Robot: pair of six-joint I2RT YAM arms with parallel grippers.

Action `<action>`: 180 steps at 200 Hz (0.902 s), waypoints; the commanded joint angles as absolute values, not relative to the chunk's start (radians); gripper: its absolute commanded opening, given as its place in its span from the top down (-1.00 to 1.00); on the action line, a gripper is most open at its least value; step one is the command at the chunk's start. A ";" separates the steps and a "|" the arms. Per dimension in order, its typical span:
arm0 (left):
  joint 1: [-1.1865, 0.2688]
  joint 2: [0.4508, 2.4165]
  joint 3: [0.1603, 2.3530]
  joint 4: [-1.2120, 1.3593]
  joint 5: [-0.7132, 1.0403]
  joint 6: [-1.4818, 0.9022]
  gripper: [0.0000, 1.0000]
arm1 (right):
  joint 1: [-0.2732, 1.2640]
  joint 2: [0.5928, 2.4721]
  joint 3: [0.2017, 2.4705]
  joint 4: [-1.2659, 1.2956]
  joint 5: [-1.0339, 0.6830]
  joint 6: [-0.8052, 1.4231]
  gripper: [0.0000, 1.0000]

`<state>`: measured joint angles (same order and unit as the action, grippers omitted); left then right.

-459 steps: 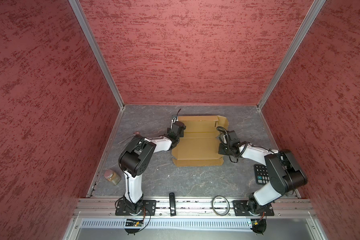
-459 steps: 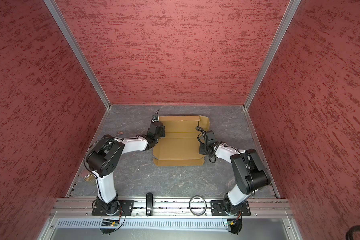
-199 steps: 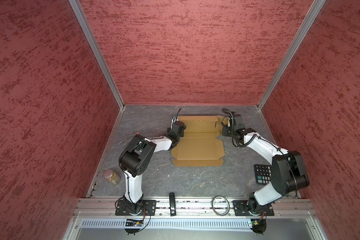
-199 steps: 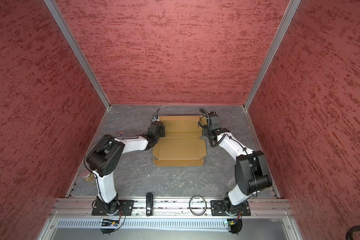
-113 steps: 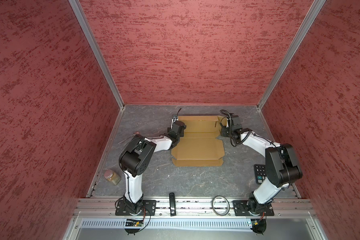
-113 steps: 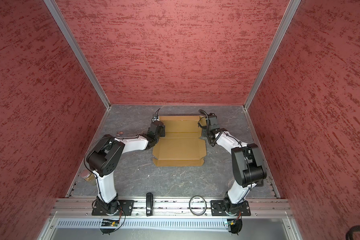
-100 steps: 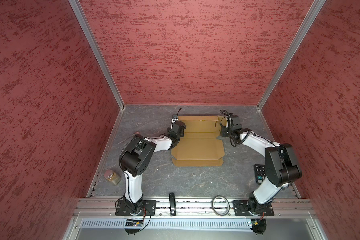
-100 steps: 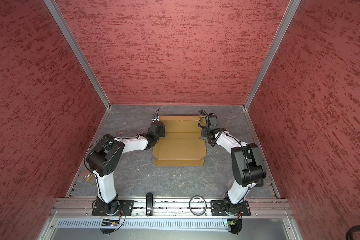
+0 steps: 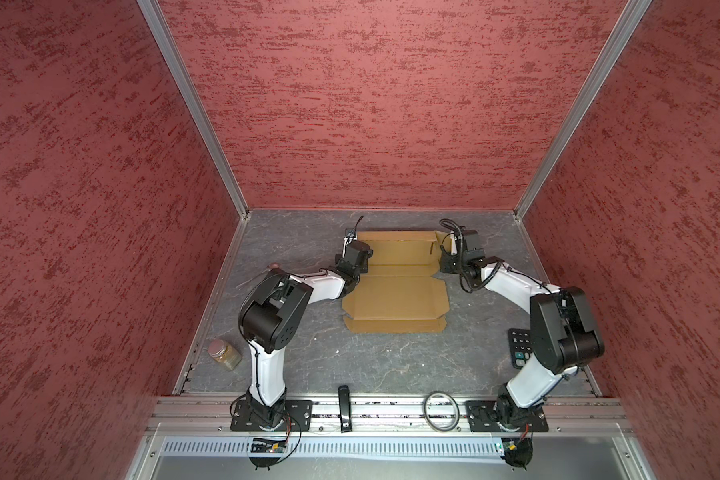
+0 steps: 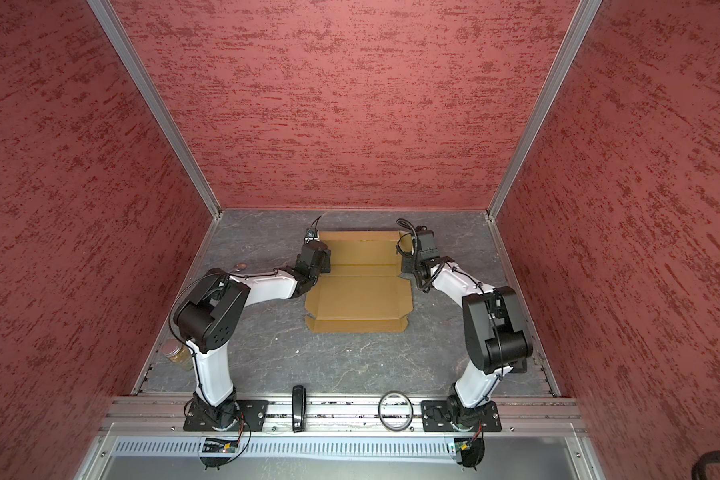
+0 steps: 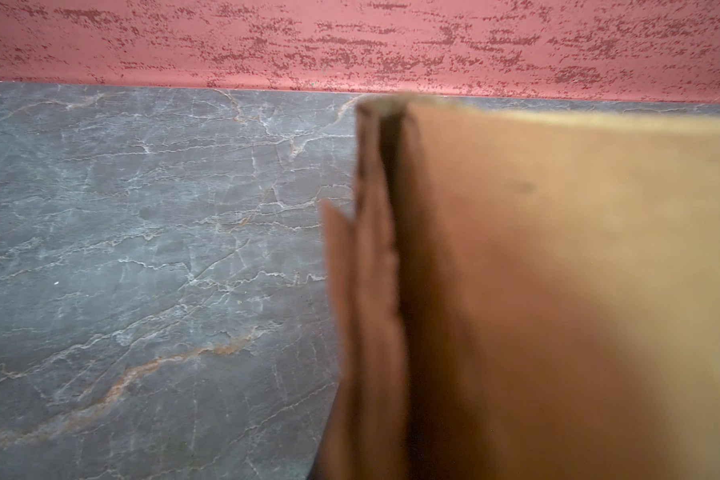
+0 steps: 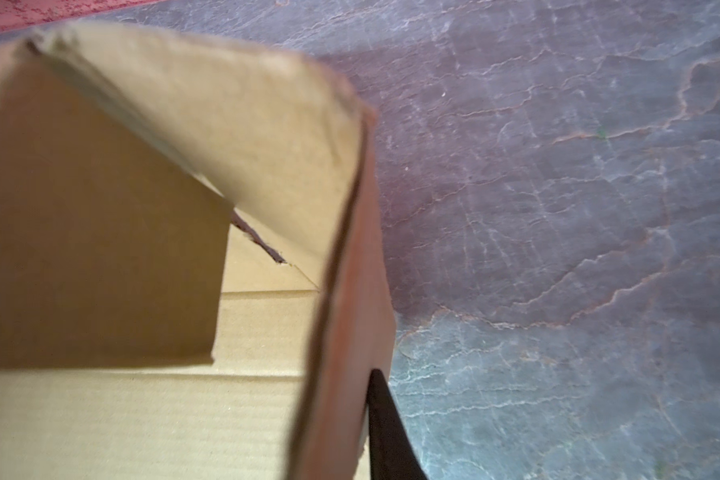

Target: Fold the paper box

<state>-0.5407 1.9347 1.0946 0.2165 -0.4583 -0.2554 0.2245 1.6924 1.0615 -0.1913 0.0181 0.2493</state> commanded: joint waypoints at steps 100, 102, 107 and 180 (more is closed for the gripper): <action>-0.549 1.983 1.098 0.146 -0.462 -0.238 0.99 | 0.248 1.626 1.038 -0.211 -0.073 0.263 0.79; -0.549 1.984 1.098 0.146 -0.462 -0.237 0.99 | 0.248 1.627 1.037 -0.209 -0.074 0.264 0.79; -0.549 1.984 1.097 0.146 -0.462 -0.238 0.99 | 0.252 1.630 1.031 -0.203 -0.075 0.267 0.79; -0.551 1.985 1.098 0.145 -0.460 -0.235 0.99 | 0.270 1.643 0.973 -0.147 -0.071 0.307 0.74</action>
<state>-0.5453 1.9430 1.1019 0.2173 -0.4763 -0.2539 0.2588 1.6547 0.9947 -0.1566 -0.0509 0.2836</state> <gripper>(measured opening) 0.062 0.125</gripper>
